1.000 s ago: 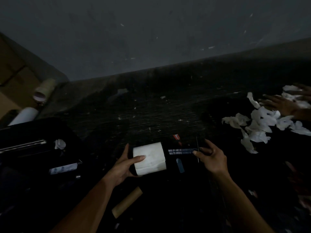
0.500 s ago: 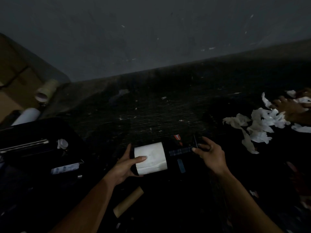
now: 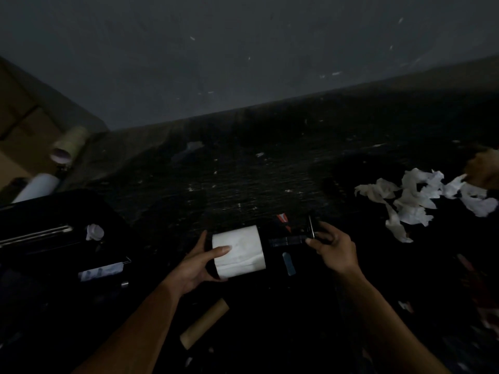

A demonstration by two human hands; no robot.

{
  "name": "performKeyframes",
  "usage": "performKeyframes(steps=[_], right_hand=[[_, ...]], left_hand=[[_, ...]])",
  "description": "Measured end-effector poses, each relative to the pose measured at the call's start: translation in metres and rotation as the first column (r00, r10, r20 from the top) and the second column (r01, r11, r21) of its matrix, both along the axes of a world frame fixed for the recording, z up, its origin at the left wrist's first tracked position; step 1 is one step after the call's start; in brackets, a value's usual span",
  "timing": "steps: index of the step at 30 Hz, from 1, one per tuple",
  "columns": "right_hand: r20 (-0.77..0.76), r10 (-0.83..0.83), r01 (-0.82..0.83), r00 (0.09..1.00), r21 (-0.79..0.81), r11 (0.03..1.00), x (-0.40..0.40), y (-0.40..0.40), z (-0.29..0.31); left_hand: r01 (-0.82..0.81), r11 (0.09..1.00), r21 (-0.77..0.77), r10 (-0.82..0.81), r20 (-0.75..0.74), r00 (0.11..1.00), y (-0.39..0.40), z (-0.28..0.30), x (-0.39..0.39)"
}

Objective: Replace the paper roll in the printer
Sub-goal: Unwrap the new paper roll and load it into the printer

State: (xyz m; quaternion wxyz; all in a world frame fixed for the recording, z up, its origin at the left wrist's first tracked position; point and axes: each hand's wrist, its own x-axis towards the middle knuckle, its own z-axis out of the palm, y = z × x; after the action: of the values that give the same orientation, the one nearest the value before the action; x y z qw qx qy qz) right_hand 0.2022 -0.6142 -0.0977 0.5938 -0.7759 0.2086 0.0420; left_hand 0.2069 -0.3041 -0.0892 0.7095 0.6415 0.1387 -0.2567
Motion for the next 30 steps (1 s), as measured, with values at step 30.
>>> performKeyframes(steps=[30], right_hand=[[0.143, 0.428, -0.379, 0.892, -0.277, 0.883, -0.011, 0.105, 0.013]], left_hand=[[-0.185, 0.944, 0.275, 0.124, 0.223, 0.967, 0.003, 0.018, -0.054]])
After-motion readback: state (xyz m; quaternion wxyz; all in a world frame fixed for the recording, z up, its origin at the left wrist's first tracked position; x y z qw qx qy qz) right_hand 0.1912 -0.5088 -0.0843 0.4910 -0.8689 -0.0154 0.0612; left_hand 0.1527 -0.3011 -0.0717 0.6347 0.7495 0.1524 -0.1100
